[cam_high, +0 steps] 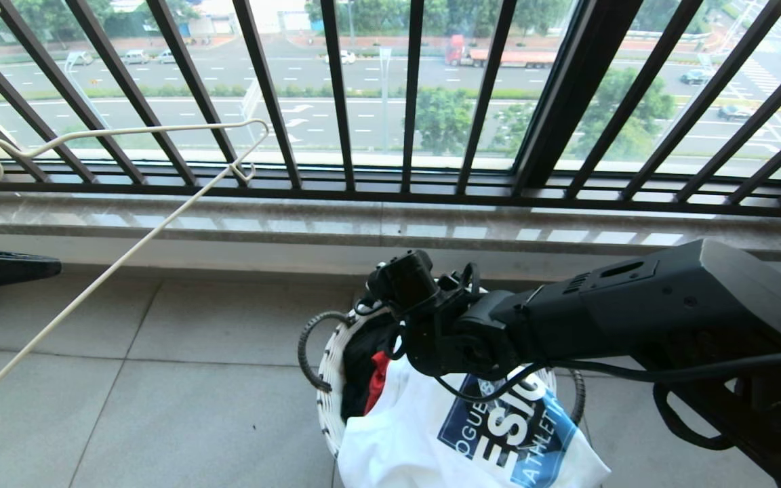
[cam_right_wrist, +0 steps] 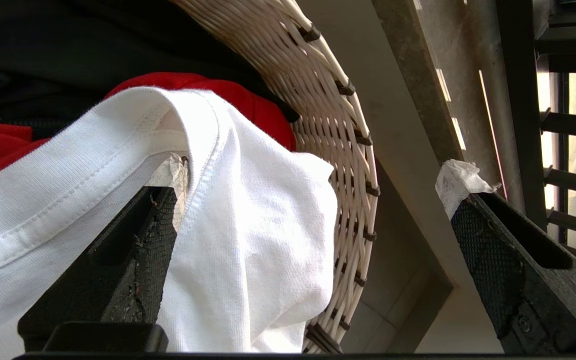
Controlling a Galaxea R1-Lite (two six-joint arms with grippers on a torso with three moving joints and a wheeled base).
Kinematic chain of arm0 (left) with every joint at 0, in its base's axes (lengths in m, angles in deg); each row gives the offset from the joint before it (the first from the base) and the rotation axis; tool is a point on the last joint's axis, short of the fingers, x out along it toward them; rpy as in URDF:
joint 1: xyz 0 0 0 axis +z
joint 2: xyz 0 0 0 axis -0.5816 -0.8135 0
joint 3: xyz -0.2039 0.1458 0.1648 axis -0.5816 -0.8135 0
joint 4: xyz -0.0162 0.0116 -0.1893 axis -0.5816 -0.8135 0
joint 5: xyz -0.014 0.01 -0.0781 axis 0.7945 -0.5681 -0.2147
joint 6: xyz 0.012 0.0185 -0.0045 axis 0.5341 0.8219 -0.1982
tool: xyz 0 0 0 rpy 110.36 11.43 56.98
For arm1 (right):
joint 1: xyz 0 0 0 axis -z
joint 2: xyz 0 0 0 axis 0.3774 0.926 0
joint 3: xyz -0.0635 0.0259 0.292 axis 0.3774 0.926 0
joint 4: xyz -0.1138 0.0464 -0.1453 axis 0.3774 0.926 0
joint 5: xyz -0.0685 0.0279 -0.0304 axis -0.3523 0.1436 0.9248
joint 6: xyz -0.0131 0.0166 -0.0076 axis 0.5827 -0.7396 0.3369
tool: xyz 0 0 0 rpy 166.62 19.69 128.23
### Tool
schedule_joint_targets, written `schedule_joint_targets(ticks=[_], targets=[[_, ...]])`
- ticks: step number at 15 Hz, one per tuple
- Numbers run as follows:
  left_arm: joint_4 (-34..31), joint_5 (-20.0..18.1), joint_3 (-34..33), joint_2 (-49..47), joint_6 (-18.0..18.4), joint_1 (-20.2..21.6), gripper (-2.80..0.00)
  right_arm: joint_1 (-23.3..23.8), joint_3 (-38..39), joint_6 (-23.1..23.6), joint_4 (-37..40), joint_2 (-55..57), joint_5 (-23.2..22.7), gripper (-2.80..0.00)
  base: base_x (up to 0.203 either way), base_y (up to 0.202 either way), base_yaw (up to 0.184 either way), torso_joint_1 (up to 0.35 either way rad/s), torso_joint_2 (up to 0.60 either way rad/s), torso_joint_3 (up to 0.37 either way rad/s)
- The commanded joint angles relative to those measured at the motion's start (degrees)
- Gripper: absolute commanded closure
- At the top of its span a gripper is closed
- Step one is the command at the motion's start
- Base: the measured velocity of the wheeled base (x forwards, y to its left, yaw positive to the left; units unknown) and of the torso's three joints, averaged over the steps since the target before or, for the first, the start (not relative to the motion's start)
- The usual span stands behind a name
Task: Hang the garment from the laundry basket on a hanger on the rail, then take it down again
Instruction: Pick up clothes from the basket
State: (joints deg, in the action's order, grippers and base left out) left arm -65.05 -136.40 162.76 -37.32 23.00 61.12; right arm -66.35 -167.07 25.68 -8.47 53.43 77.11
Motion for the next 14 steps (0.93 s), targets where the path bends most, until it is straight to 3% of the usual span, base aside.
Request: schedule_joint_targets(ticks=[1,14], targets=[[-0.25,-0.34,0.0,-0.11,0.15,0.02,0.0,-0.21,-0.1,0.08,-0.14,0.5,0.26,-2.8,0.0,0.0,0.0,0.0,0.0,0.0],[-0.25,-0.34,0.09,-0.11,0.23,0.55,0.0,-1.1,-2.92,0.15,-0.05,3.21,0.26,-2.8,0.0,0.0,0.0,0.0,0.0,0.0]])
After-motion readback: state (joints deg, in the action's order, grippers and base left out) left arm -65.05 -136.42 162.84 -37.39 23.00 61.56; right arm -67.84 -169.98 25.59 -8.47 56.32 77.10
